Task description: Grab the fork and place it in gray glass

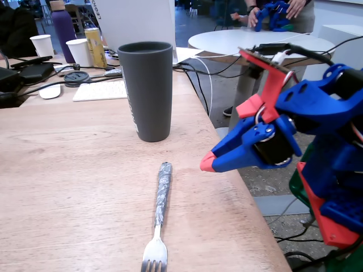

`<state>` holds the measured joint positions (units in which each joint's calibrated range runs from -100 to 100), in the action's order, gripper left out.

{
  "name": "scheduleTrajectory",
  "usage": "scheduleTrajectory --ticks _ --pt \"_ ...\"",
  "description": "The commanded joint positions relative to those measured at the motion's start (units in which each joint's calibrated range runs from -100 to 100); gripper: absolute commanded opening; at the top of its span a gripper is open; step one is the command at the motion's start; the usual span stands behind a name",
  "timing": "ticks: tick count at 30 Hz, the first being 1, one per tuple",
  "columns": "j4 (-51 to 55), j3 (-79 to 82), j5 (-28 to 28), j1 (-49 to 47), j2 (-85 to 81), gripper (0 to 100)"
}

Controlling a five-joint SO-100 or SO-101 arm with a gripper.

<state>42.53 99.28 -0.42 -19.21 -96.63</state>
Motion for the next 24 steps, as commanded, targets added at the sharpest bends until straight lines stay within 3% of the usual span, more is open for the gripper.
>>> scheduleTrajectory --ticks 1,8,13,20,24 --pt "-0.8 0.2 0.1 -0.8 -0.5 0" --pt "-0.8 0.0 0.1 -0.1 0.2 0" --pt "0.9 -26.4 0.2 -1.3 21.6 0" --pt "29.2 -66.2 0.2 0.4 46.8 0" --pt "31.9 -73.4 0.2 0.4 56.1 0"
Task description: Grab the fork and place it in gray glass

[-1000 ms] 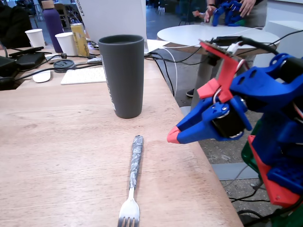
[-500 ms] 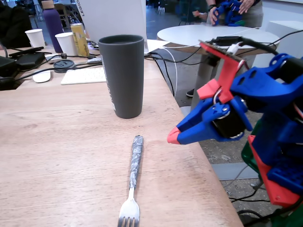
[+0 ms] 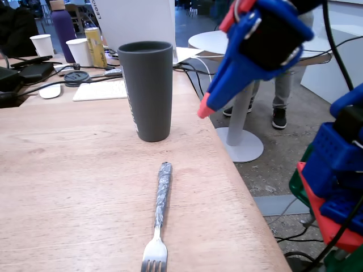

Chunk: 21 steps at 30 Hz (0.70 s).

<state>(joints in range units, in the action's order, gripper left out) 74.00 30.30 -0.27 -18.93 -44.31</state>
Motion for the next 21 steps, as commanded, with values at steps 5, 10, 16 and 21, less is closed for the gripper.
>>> scheduleTrajectory --ticks 5,10,16,21 --pt "0.5 -4.6 0.1 0.0 5.5 0" --pt "0.6 -12.7 0.3 0.0 9.2 0" --pt "0.5 -15.1 7.3 -0.2 11.4 0" --pt "0.5 -14.3 6.8 -1.7 11.3 0"
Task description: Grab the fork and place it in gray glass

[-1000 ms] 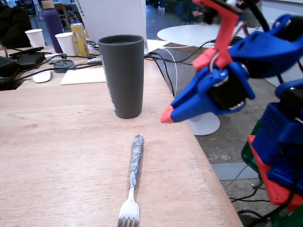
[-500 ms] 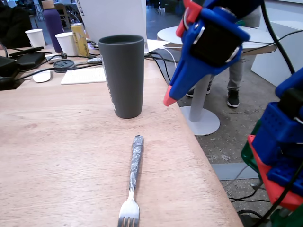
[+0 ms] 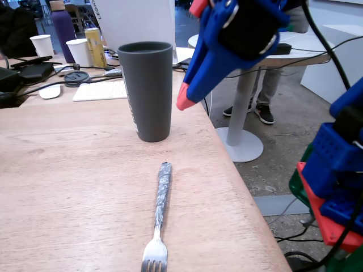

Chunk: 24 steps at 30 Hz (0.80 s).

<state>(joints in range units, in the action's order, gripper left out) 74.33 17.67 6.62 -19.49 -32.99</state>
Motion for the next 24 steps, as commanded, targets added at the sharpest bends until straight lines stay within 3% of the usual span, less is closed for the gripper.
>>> scheduleTrajectory --ticks 1,6,12,17,24 --pt "0.1 -1.7 0.3 -1.3 0.0 0" --pt "0.2 -1.8 1.7 -1.3 -0.8 0" --pt "-0.2 -1.3 19.4 -7.2 0.6 0" --pt "-1.1 0.0 30.9 -13.7 5.6 0" --pt "-0.9 0.1 34.5 -25.9 5.7 0"
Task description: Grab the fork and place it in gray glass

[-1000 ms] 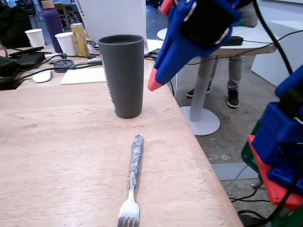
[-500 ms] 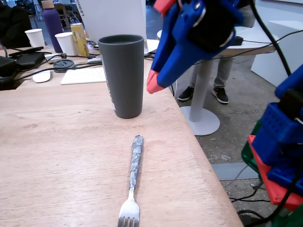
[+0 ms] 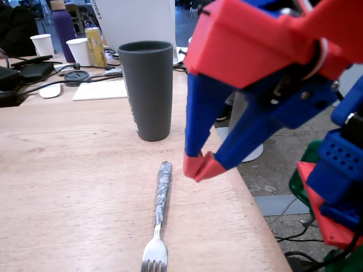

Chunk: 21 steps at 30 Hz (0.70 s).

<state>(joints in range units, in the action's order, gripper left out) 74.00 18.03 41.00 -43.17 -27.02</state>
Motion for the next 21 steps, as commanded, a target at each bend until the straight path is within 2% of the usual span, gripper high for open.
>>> scheduleTrajectory --ticks 1,3,14,18,21 --pt "-0.6 -0.2 -0.2 -3.9 -0.3 0" --pt "0.4 -0.1 -0.2 -5.7 1.5 0" --pt "-0.8 -0.3 -0.2 -3.2 15.5 0" --pt "-0.8 -0.7 -0.1 5.6 17.9 0" --pt "-0.8 -1.4 -0.1 7.5 19.4 0"
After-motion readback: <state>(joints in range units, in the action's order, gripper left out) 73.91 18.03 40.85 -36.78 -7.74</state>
